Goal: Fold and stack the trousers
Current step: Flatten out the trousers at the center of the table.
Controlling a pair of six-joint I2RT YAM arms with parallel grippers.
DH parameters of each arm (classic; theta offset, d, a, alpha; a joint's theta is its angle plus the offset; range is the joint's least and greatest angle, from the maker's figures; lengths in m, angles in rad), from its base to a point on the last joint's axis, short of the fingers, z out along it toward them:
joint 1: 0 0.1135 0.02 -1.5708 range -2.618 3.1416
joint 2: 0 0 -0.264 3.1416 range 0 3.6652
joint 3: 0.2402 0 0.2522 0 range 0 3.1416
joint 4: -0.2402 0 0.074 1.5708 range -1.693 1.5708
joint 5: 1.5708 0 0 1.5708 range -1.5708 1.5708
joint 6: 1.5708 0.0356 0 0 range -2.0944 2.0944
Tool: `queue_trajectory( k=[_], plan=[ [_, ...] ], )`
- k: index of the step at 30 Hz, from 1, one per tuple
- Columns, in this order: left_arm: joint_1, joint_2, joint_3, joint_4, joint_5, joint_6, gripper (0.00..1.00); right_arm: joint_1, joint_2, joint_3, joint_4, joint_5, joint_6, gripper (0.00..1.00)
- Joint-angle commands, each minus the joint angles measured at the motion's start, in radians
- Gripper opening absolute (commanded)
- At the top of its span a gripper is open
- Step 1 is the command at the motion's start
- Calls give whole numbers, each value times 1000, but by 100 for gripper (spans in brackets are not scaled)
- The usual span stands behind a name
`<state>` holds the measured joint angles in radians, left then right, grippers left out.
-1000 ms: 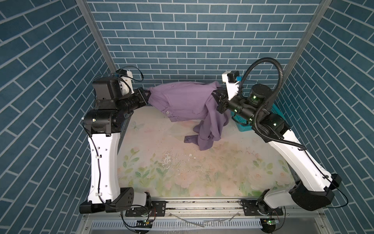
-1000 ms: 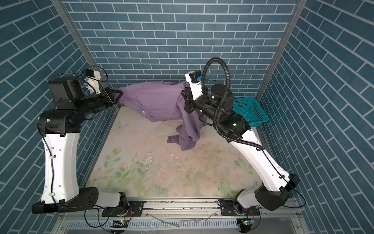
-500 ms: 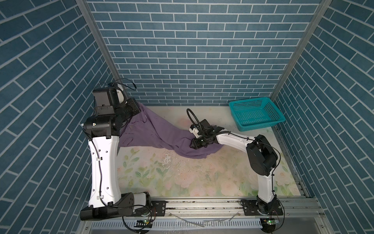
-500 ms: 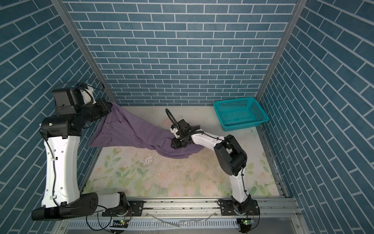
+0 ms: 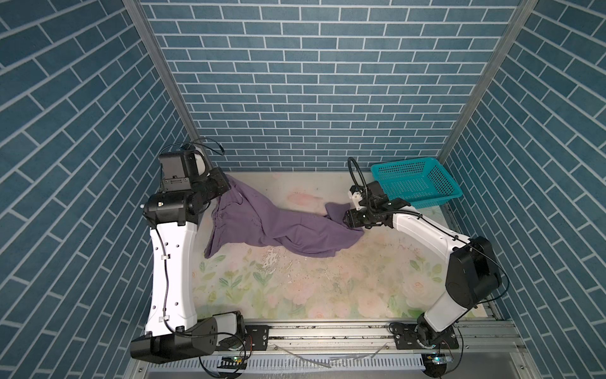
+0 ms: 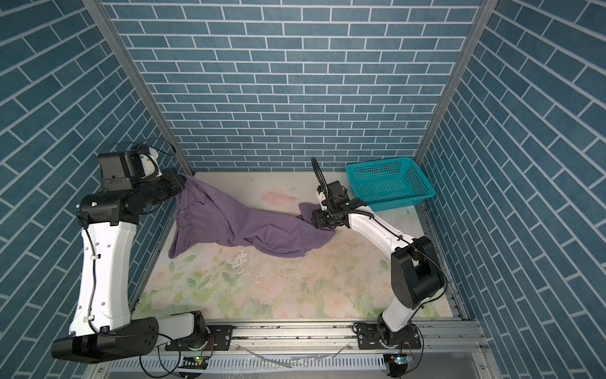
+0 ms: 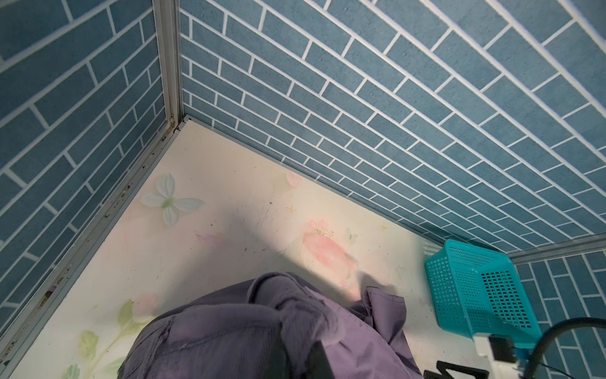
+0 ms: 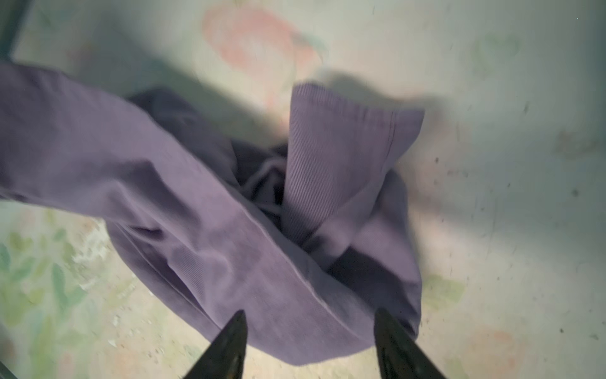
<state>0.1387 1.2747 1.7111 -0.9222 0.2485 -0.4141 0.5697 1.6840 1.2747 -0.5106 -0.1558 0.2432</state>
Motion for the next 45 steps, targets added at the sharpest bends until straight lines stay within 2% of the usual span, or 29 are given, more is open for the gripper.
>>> queue_trajectory(
  k=[1,6,8,9,11,12,13,15,17,21,27,31,34,36,41,45],
  plan=[
    [9,-1,8,17,12,12,0,5,58,-20,-12,-14,-25,69],
    [8,-6,16,-7,28,35,0,-16,166,11,70,-9,-46,67],
    [9,-7,30,-10,43,39,0,-30,188,39,79,-57,-38,59],
    [7,-1,45,-7,80,44,0,-37,190,54,81,-85,-38,46],
    [7,13,78,16,193,28,0,-46,180,80,70,-112,-36,3],
    [1,20,94,44,272,12,0,-51,166,95,58,-114,-32,0],
    [-15,25,116,62,318,-1,0,-57,143,105,44,-111,-30,0],
    [-87,32,178,53,308,18,0,-70,84,128,5,-73,-31,0],
    [-168,42,251,28,279,48,0,-82,1,157,-43,5,-40,0],
    [-278,70,385,27,305,44,0,-115,-189,248,-111,190,-56,0],
    [-289,94,629,7,286,35,0,-124,-391,467,-141,480,-99,0],
    [-289,81,712,57,282,8,0,-123,-516,507,-43,594,-115,0],
    [-289,77,721,112,333,-47,0,-123,-536,509,-26,559,-98,0],
    [-289,78,720,126,352,-66,0,-123,-481,539,-84,507,-66,0],
    [-288,83,714,85,299,-40,0,-123,-261,607,-110,334,8,0],
    [-287,87,712,27,249,-4,0,-120,-11,831,-146,186,47,0]
  ],
)
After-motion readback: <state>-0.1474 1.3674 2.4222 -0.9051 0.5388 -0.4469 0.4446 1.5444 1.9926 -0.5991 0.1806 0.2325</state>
